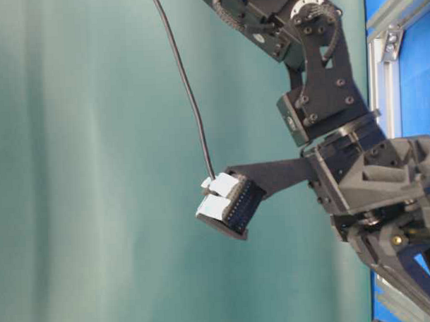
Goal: Insert the wire through the string loop located on the left side.
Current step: 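Move the open left gripper toward the plug protruding from the loop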
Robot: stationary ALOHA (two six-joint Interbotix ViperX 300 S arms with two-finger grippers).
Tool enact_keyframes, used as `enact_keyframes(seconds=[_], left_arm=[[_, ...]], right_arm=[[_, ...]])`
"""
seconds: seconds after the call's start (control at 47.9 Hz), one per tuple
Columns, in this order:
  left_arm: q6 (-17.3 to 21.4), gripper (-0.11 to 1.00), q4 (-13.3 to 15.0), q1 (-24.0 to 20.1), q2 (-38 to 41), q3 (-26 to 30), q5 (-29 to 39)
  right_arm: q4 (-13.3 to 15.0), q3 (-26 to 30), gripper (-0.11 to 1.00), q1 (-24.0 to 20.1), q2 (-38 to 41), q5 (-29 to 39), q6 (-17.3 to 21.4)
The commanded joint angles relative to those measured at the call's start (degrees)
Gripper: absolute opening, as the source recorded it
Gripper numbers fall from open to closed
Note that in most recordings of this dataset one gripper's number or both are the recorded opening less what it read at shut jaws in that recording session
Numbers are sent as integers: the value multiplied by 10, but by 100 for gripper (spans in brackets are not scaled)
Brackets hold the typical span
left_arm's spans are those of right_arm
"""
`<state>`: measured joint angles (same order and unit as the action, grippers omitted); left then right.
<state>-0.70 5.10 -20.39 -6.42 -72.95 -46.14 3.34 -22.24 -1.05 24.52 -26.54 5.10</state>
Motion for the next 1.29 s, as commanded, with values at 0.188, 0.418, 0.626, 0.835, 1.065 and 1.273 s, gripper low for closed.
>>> enact_keyframes(seconds=[0.188,0.418,0.626,0.835,1.065,1.273], left_arm=[[-3,0,-4,13,-10,-1,-5],[-25,0,-4,138,-38,-33,-6],[-26,0,-4,238,-91,-46,-11],[-19,0,-4,268,-114,-47,-11],[-11,0,-6,268,-107,-37,-5],[17,0,-13,269,-104,-31,17]], right_arm=[[-1,10,1,-1,-11,-3,1],[-2,10,1,-1,-11,-3,1],[-2,10,1,0,-11,-3,1],[-2,10,1,-1,-11,-3,1],[-3,9,1,-1,-11,-3,1],[-3,9,1,-1,-11,-3,1]])
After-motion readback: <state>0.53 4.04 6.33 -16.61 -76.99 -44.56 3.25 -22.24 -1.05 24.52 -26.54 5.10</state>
